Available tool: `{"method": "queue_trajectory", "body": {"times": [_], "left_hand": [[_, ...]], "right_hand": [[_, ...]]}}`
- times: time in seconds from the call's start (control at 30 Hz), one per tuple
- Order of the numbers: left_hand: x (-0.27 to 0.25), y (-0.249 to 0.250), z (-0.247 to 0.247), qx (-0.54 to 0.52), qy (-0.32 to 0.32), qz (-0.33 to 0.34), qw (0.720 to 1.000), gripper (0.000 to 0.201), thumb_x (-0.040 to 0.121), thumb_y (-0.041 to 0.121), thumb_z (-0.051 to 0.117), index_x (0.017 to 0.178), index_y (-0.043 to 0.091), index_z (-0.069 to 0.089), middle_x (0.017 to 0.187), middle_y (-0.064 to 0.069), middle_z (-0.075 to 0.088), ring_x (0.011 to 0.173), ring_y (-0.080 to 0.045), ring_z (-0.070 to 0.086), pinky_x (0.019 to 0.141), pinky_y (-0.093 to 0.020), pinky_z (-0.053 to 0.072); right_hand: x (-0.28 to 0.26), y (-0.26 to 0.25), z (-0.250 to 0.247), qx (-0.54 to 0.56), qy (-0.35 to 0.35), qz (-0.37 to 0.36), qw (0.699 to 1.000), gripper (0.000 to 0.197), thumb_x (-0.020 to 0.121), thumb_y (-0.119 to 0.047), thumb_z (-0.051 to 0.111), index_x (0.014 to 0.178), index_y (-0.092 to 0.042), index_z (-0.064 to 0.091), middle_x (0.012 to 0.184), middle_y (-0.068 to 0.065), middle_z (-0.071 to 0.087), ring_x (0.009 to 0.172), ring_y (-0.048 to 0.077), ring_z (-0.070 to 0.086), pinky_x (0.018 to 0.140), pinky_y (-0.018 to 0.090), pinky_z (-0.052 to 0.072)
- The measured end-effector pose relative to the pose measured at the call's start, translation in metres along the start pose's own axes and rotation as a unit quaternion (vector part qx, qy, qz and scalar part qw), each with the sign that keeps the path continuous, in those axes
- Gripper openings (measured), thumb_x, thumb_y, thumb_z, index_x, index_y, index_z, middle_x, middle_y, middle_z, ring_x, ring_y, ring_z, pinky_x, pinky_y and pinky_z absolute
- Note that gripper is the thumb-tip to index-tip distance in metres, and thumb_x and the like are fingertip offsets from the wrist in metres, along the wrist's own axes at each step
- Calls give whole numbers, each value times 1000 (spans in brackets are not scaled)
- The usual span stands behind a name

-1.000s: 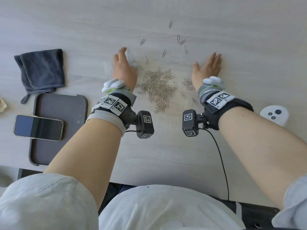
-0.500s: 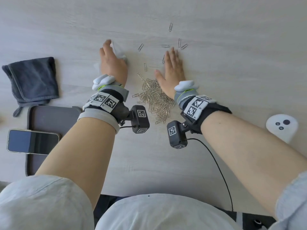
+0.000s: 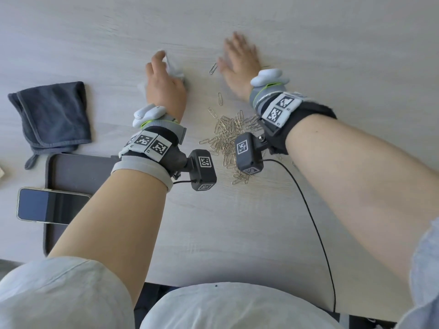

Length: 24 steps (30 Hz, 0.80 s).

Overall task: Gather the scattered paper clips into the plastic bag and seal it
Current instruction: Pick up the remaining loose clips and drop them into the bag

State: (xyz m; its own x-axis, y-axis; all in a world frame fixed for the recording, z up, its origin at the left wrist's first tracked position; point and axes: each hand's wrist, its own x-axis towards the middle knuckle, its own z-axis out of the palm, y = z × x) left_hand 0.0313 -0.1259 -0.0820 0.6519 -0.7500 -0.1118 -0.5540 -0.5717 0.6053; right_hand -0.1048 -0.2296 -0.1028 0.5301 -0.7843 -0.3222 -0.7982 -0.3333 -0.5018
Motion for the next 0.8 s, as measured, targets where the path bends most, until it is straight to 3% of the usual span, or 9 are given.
{"method": "queue_trajectory", "body": {"times": [0.2,0.3,0.4,0.5,0.57,0.63,0.8], "left_hand": [[-9,-7,1,6,-1,22,1000,57,75,10,33,131,13,39,127,-10,51,110,-25,55,77,-37,46],[-19,-9,3,28,4,25,999,55,76,9,32,130,16,41,125,-8,52,104,-29,56,76,-39,47],[-28,-16,2,47,-3,32,998,57,74,10,31,129,17,42,123,-9,53,99,-34,55,76,-44,48],[-35,-21,-3,45,-31,35,998,55,76,8,34,130,17,40,127,-9,51,104,-33,53,77,-39,44],[-41,-23,-5,44,-35,33,998,54,78,5,35,131,16,39,129,-9,49,109,-31,52,77,-35,40],[-47,-23,-6,46,-31,35,998,54,78,3,36,131,14,40,130,-9,49,110,-30,52,77,-33,39],[-58,-26,-5,26,-23,44,998,55,76,2,33,130,10,41,126,-13,50,109,-32,52,76,-40,46]], "right_hand": [[-53,-12,24,-31,-71,-150,986,49,101,-28,29,147,-12,24,159,8,12,148,20,6,120,34,-1],[-80,-8,29,21,-112,-178,977,44,101,-24,32,142,-10,35,157,10,21,147,22,13,120,33,2],[-86,4,25,64,-42,-149,986,48,97,-30,36,141,-11,38,156,10,24,147,23,16,120,33,5],[-70,26,10,37,101,-21,994,52,97,-28,35,145,-8,29,157,14,15,148,28,10,119,35,4],[-61,38,1,1,96,72,993,55,99,-31,31,148,-8,18,159,14,6,148,28,3,120,36,2],[-58,39,0,-23,60,96,993,57,100,-34,29,149,-9,13,159,12,2,148,27,0,120,37,0],[-82,14,25,-42,-1,-5,999,57,100,-33,32,148,-9,14,159,12,2,148,25,-1,119,38,-1]]}}
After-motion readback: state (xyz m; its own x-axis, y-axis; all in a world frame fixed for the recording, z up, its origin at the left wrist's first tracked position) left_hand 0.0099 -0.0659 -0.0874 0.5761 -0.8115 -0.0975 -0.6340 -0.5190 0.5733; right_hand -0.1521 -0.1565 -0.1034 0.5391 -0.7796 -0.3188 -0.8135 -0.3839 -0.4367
